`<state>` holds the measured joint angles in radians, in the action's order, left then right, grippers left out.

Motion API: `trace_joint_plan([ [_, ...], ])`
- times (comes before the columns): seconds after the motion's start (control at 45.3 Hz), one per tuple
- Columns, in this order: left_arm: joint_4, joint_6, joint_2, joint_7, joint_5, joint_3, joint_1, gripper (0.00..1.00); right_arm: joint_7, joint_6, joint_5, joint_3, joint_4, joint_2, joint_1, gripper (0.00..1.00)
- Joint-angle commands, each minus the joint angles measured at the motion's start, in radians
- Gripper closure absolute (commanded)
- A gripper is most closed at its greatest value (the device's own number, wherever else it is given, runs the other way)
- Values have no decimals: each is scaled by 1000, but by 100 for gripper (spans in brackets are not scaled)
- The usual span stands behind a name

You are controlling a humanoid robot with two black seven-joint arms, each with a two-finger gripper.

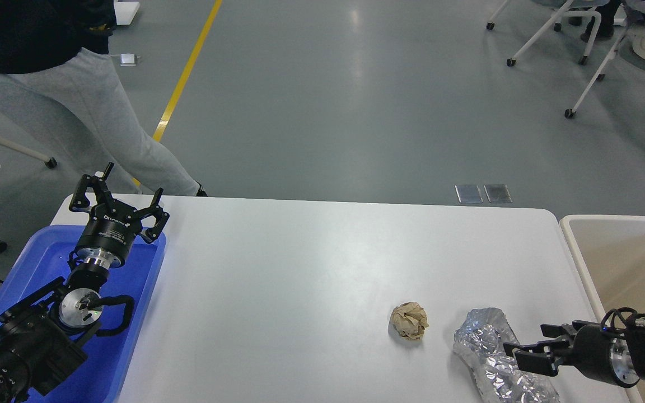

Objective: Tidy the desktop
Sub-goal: 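Close the right gripper on the crumpled silver foil wrapper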

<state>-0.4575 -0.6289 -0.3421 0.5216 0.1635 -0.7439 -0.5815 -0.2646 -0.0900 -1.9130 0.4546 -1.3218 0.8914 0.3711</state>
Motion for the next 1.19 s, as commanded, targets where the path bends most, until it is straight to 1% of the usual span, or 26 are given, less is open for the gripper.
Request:
trace_joint_plan([
  [0.0, 0, 0, 0, 0, -1, 0, 0, 0, -1, 44, -1, -16, 75, -55, 2, 1],
  [0.243, -1, 0, 0, 1, 1, 0, 0, 0, -2, 67, 0, -28, 141, -100, 6, 2],
  [0.441, 0, 0, 0, 0, -1, 0, 0, 0, -4, 119, 8, -86, 184, -124, 19, 2],
  [0.574, 0, 0, 0, 0, 1, 0, 0, 0, -4, 139, 6, -91, 196, -138, 19, 7],
  [0.684, 0, 0, 0, 0, -1, 0, 0, 0, -4, 164, 0, -103, 229, -150, 20, 15],
  [0.706, 0, 0, 0, 0, -1, 0, 0, 0, -5, 173, 0, -112, 243, -155, 23, 17],
  [0.728, -1, 0, 0, 0, 1, 0, 0, 0, -7, 186, 0, -122, 259, -160, 26, 21],
  [0.794, 0, 0, 0, 0, -1, 0, 0, 0, -18, 228, 0, -163, 297, -170, 52, 36],
  [0.816, 0, 0, 0, 0, 1, 0, 0, 0, -21, 236, 0, -184, 309, -173, 61, 44],
  [0.86, -1, 0, 0, 1, -1, 0, 0, 0, -22, 253, 8, -229, 325, -173, 78, 66],
  [0.882, 0, 0, 0, 0, -1, 0, 0, 0, -22, 259, 9, -246, 329, -173, 84, 73],
  [0.926, 0, 0, 0, 0, 1, 0, 0, 0, -22, 275, 15, -264, 339, -173, 94, 83],
  [0.971, -1, 0, 0, 0, -1, 0, 0, 0, -22, 283, 22, -278, 342, -169, 100, 96],
  [0.993, -1, 0, 0, 0, 1, 0, 0, 0, -22, 288, 28, -281, 343, -169, 101, 100],
  [1.169, 0, 0, 0, 0, -1, 0, 0, 0, -22, 285, 60, -284, 358, -167, 101, 100],
])
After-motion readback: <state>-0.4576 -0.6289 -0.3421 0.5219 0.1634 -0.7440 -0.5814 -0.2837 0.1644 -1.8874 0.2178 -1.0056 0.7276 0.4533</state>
